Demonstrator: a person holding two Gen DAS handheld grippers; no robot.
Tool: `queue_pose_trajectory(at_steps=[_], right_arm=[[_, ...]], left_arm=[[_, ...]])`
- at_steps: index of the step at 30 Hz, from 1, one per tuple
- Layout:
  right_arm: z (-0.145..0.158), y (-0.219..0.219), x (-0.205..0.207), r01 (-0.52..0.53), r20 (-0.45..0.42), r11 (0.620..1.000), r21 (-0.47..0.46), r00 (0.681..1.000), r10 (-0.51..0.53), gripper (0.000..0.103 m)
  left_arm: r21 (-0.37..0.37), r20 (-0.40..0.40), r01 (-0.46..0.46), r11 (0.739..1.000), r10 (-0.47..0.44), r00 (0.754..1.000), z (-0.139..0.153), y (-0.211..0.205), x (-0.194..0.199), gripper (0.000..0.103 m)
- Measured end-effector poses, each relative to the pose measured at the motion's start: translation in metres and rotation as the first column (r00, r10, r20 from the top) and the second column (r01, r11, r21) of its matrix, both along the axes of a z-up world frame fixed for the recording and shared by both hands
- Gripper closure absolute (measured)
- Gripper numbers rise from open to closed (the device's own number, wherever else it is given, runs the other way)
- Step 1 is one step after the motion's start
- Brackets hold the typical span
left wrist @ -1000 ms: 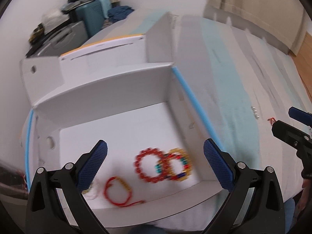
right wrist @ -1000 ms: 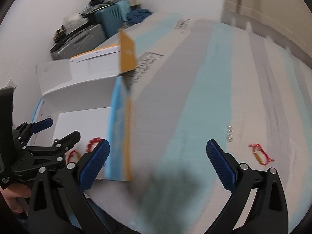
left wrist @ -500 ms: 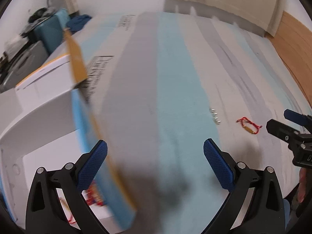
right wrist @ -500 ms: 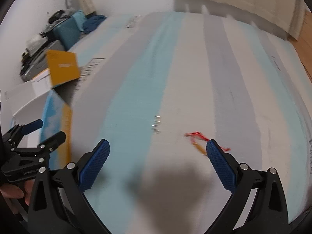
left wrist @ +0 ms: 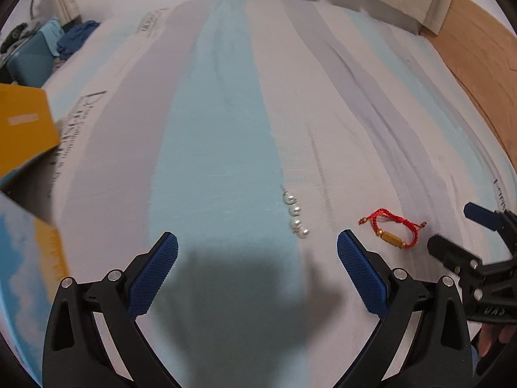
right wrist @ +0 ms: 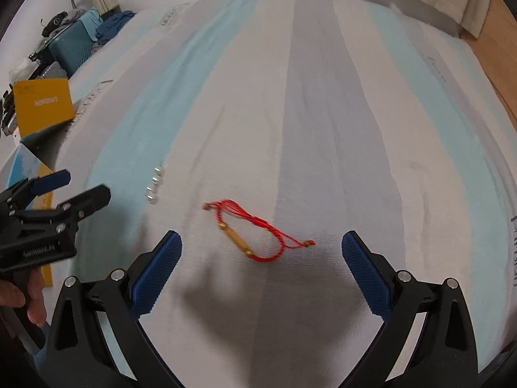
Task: Organize jewelry
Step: 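Move both open tools from the box over the pearls and red cord bracelet, then grasp white pearl string with left tool while right tool grasps red cord bracelet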
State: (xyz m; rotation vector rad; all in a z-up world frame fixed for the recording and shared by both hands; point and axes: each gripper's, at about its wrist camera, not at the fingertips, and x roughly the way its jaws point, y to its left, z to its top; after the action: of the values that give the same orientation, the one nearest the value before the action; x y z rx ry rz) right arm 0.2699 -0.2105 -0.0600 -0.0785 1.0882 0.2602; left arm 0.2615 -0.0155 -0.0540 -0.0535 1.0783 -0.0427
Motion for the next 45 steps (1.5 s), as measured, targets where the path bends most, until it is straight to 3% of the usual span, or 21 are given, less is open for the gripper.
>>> queue_pose_trajectory(at_steps=[7, 15, 20, 25, 32, 37, 45], right_arm=[[-0.029, -0.005, 0.009, -0.034, -0.023, 0.999, -0.022, 0.999, 0.033, 0.008], [-0.052, 0.002, 0.013, -0.079, -0.045, 0.997, -0.025, 0.996, 0.078, 0.024], [-0.060, 0.013, 0.010, -0.111, -0.048, 0.993, -0.035, 0.993, 0.110, 0.026], [-0.063, 0.022, 0.009, -0.134, -0.046, 0.990, -0.049, 0.990, 0.132, 0.038], [-0.060, 0.022, 0.006, -0.152, -0.047, 0.987, -0.054, 0.988, 0.150, 0.074], [-0.057, 0.016, 0.004, -0.144, -0.054, 0.989, -0.021, 0.988, 0.143, 0.084], [-0.047, 0.011, 0.004, -0.123, -0.051, 0.992, 0.012, 0.991, 0.124, 0.085]], left_arm=[[0.010, -0.029, 0.025, 1.000, -0.025, 0.999, -0.027, -0.018, 0.021, 0.006], [0.027, -0.059, 0.059, 0.998, -0.057, 0.997, -0.055, -0.031, 0.033, 0.012], [0.037, -0.064, 0.060, 0.998, -0.058, 0.996, -0.065, -0.029, 0.035, 0.015], [0.068, -0.060, 0.047, 0.997, -0.043, 0.997, -0.068, -0.030, 0.031, 0.031], [0.066, -0.061, 0.044, 0.997, -0.040, 0.997, -0.063, -0.031, 0.029, 0.057], [0.062, -0.058, 0.019, 0.998, -0.015, 0.998, -0.057, -0.025, 0.025, 0.093], [0.039, -0.040, 0.034, 0.999, -0.032, 0.999, -0.043, -0.019, 0.016, 0.093]])
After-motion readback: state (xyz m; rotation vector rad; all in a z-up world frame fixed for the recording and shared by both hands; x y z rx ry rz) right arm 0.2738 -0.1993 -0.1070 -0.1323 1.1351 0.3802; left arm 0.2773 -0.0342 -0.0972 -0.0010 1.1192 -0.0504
